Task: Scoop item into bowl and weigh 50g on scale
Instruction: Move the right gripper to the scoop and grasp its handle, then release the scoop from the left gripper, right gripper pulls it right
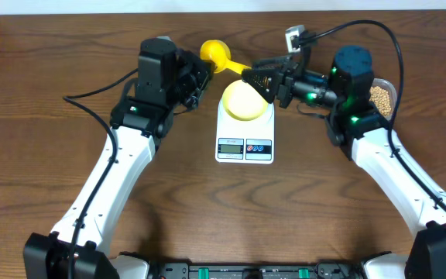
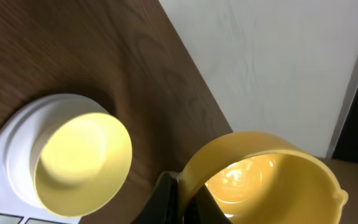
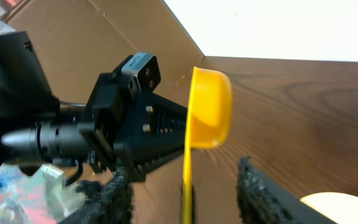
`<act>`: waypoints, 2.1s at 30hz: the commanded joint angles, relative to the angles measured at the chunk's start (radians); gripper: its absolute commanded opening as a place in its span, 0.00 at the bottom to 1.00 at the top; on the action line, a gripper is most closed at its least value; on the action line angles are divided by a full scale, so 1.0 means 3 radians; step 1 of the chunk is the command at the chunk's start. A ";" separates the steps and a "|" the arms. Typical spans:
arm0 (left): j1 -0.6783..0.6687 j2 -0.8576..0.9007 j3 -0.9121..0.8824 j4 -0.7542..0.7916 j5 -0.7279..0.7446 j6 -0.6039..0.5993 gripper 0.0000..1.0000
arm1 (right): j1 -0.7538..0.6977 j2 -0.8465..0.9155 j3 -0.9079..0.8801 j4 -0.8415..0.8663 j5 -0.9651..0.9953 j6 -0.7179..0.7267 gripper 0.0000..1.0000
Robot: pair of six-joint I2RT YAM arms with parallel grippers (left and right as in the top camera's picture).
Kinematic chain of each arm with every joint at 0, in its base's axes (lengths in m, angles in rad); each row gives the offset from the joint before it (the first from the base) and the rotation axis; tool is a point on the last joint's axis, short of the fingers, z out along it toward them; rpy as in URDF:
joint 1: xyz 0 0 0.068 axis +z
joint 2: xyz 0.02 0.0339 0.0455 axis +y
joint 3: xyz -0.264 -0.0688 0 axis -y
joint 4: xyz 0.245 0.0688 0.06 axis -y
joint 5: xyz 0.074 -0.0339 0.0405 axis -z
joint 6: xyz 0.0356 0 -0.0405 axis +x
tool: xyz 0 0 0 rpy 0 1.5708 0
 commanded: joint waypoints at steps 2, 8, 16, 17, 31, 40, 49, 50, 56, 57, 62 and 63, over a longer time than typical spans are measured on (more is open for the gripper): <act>-0.0102 0.0031 0.0039 0.0003 0.0066 0.0146 0.07 | 0.0122 -0.0006 0.0061 -0.0019 0.0296 0.0065 0.46; -0.0136 0.0031 0.0039 -0.0008 0.0067 0.0145 0.08 | 0.0146 -0.0006 0.0061 -0.0033 0.0338 0.0065 0.38; -0.0139 0.0031 0.0039 -0.0005 0.0066 0.0145 0.07 | 0.0149 -0.0006 0.0061 -0.0052 0.0362 0.0065 0.24; -0.0137 0.0031 0.0039 -0.0005 0.0066 0.0145 0.07 | 0.0149 -0.0006 0.0061 -0.0060 0.0361 0.0065 0.23; -0.0139 0.0031 0.0039 -0.0032 0.0120 0.0155 0.07 | 0.0148 -0.0006 0.0061 -0.0118 0.0284 0.0027 0.05; -0.0137 0.0031 0.0039 -0.0094 0.0127 0.0155 0.08 | 0.0132 -0.0006 0.0061 -0.0122 0.0237 -0.0001 0.01; -0.0112 0.0029 0.0039 -0.0069 0.0128 0.0155 0.44 | -0.0038 -0.0006 0.0061 -0.0317 0.0149 -0.0015 0.01; -0.0112 0.0029 0.0039 -0.0051 0.0128 0.0156 0.47 | -0.0041 -0.0006 0.0061 -0.0352 0.0151 -0.0031 0.01; -0.0112 0.0001 0.0041 0.0207 0.0131 0.0655 0.53 | -0.0088 -0.0008 0.0061 -0.0664 0.0323 -0.0113 0.01; -0.0107 -0.0025 0.0043 0.0239 0.0130 0.0880 0.53 | -0.0122 -0.0010 0.0061 -0.0711 0.0323 -0.0113 0.01; 0.0029 -0.0155 0.0051 0.0173 0.0121 0.1294 0.57 | -0.0308 -0.0055 0.0062 -0.0964 0.0299 -0.0225 0.01; 0.0065 -0.0173 0.0051 0.0142 0.0134 0.1354 0.58 | -0.0341 -0.0074 0.0062 -0.1024 0.0300 -0.0245 0.01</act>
